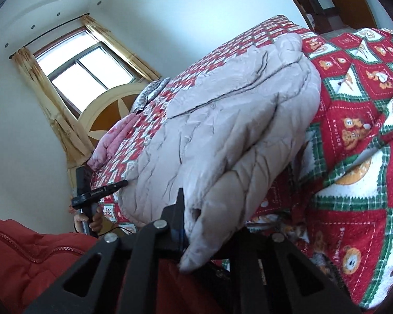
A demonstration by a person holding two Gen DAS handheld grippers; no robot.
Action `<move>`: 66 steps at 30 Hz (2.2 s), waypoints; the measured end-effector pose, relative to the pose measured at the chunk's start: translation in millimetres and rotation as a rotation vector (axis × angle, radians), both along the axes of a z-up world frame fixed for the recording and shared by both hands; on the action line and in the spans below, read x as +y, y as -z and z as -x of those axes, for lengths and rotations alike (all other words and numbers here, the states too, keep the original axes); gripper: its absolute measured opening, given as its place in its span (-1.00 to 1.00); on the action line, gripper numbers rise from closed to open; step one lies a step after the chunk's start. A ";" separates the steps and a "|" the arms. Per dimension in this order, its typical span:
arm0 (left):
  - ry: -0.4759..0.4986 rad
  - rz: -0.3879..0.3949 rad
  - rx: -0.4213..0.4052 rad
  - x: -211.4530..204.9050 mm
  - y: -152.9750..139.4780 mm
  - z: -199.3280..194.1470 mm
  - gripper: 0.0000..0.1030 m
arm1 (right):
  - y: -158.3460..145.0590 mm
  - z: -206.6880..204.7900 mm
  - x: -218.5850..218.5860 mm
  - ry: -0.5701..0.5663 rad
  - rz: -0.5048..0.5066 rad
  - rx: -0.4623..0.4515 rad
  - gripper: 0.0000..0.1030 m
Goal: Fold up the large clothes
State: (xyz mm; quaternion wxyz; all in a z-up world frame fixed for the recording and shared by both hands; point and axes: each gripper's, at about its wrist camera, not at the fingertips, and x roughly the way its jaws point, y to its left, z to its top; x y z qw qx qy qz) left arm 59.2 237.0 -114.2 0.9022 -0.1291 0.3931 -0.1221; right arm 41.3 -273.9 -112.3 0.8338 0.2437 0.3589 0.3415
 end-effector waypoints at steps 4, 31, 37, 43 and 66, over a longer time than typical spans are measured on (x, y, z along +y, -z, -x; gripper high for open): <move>0.003 -0.002 -0.103 3.0 -12.6 9.5 0.52 | 0.8 -1.7 -15.2 0.016 -0.068 0.001 -0.72; 0.046 0.208 0.149 -15.0 49.2 -11.3 -0.68 | 6.0 -5.6 -16.6 0.038 -0.054 0.035 -0.73; 0.141 0.196 -0.025 -34.6 -1.7 1.6 -0.72 | -6.7 -1.5 -23.2 0.048 -0.069 -0.008 -0.73; 0.237 0.270 -0.219 -38.1 -57.2 23.3 -0.73 | -23.0 8.6 -32.8 0.047 -0.092 -0.057 -0.73; 0.039 0.328 -0.257 -24.9 -145.1 -104.1 -0.72 | -136.2 -101.0 -54.2 0.138 -0.173 -0.233 -0.73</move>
